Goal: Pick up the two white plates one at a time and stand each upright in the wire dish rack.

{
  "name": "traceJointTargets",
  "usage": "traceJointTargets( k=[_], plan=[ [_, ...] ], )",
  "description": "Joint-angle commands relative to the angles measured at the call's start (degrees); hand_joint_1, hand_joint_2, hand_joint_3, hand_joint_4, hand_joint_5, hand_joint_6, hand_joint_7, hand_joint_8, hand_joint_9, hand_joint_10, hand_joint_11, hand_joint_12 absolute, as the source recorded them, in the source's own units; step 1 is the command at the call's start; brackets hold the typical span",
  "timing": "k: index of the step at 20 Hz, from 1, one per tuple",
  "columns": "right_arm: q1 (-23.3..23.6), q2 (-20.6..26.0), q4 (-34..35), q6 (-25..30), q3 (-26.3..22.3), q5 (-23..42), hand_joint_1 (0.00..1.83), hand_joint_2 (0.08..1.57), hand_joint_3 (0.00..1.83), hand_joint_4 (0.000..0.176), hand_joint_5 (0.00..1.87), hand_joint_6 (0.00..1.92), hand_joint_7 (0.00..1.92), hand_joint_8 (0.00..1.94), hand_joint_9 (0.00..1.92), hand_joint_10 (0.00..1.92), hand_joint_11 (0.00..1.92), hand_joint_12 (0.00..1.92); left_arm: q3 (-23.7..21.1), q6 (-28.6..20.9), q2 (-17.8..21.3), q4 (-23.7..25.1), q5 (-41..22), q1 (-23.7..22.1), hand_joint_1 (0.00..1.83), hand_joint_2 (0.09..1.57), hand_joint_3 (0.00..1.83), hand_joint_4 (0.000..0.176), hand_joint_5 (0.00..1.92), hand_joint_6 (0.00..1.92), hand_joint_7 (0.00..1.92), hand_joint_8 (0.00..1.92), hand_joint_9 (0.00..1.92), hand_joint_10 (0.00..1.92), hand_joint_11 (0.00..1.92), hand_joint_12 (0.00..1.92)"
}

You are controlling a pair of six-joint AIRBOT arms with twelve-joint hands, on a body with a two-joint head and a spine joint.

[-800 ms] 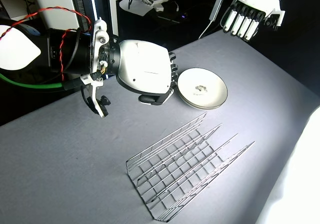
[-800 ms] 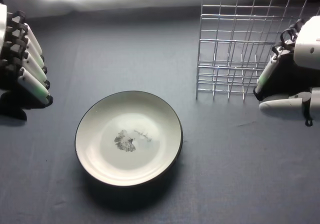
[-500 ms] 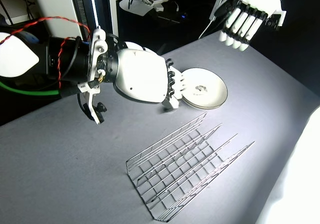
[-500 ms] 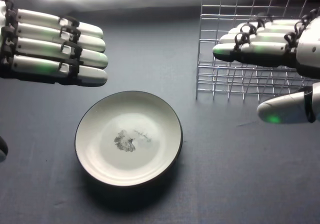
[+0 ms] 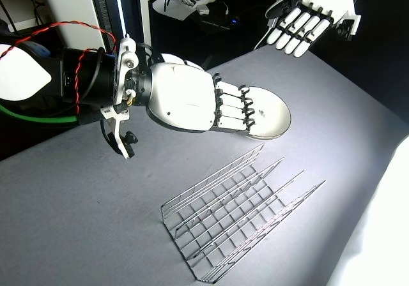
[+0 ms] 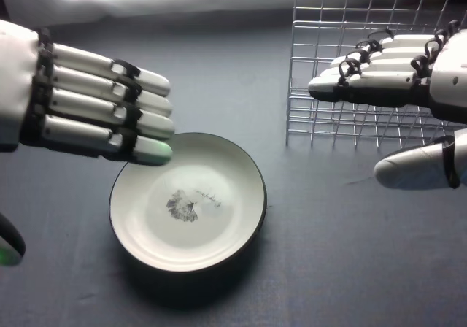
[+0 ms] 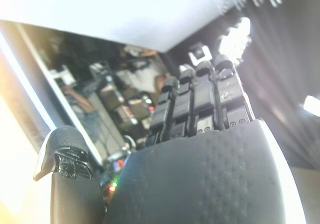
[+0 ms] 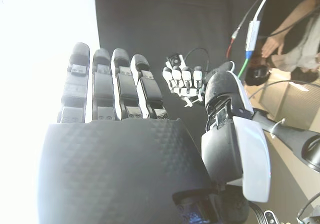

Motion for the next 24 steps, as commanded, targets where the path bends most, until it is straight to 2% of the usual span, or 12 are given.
traceJointTargets(
  k=[1,3,6,8,14,16,18,20,24],
  plan=[
    [0.2,0.2,2.3,-0.1,0.1,5.8,0.00,1.26,0.00,0.000,0.09,0.01,0.12,0.01,0.12,0.01,0.00,0.44,-0.1,-0.1,0.3,-3.2,-1.5,-0.4,0.00,1.08,0.00,0.000,0.00,0.00,0.00,0.00,0.00,0.00,0.00,0.00],
    [0.0,0.2,1.7,-0.2,0.3,6.1,0.00,1.28,0.00,0.000,0.10,0.01,0.13,0.01,0.13,0.01,0.00,0.47,-0.6,0.9,0.2,-0.8,-0.4,1.4,0.00,1.08,0.00,0.000,0.00,0.00,0.00,0.00,0.00,0.00,0.00,0.00],
    [-0.8,0.1,0.1,-0.4,0.8,7.2,0.00,1.29,0.00,0.000,0.10,0.00,0.13,0.00,0.12,0.00,0.00,0.42,0.4,1.1,-1.3,-0.5,2.7,6.1,0.00,1.10,0.01,0.000,0.00,0.00,0.00,0.00,0.00,0.00,0.00,0.00],
    [-0.9,0.0,0.1,-0.7,1.1,7.2,0.06,1.30,0.00,0.000,0.12,0.00,0.14,0.00,0.14,0.01,0.00,0.46,0.7,1.0,-2.1,1.7,3.7,8.0,0.00,1.09,0.01,0.000,0.00,0.00,0.00,0.00,0.00,0.00,0.00,0.00],
    [-1.4,0.0,0.0,-0.7,1.4,7.2,0.20,1.30,0.00,0.000,0.11,0.00,0.14,0.00,0.13,0.00,0.00,0.51,3.7,1.0,-5.6,4.9,4.1,9.6,0.00,1.10,0.01,0.000,0.00,0.00,0.00,0.00,0.00,0.00,0.00,0.00],
    [-1.9,0.0,0.0,-0.7,1.7,7.3,0.35,1.30,0.00,0.000,0.09,0.00,0.11,0.00,0.10,0.00,0.00,0.52,4.9,1.0,-7.1,5.3,4.8,10.7,0.00,1.10,0.01,0.000,0.00,0.00,0.00,0.00,0.00,0.00,0.00,0.00],
    [-2.3,0.0,0.0,-0.7,1.9,7.5,0.41,1.28,0.00,0.000,0.09,0.00,0.11,0.00,0.11,0.00,0.00,0.56,5.9,1.0,-8.5,6.3,5.8,11.6,0.00,1.09,0.01,0.000,0.00,0.00,0.00,0.00,0.00,0.00,0.00,0.00],
    [-2.3,0.0,0.0,-0.7,1.9,7.4,0.39,1.30,0.00,0.000,0.06,0.00,0.07,0.00,0.07,0.00,0.00,0.46,7.0,1.0,-9.5,6.3,6.3,12.3,0.00,1.09,0.00,0.000,0.01,0.00,0.00,0.00,0.00,0.00,0.00,0.00],
    [-2.1,0.0,0.0,-1.9,1.9,6.8,0.43,1.30,0.00,0.000,0.06,0.00,0.08,0.00,0.07,0.00,0.00,0.49,10.7,1.1,-11.9,6.3,7.0,14.9,0.00,1.08,0.00,0.000,0.00,0.00,0.00,0.00,0.00,0.00,0.00,0.00]
  ],
)
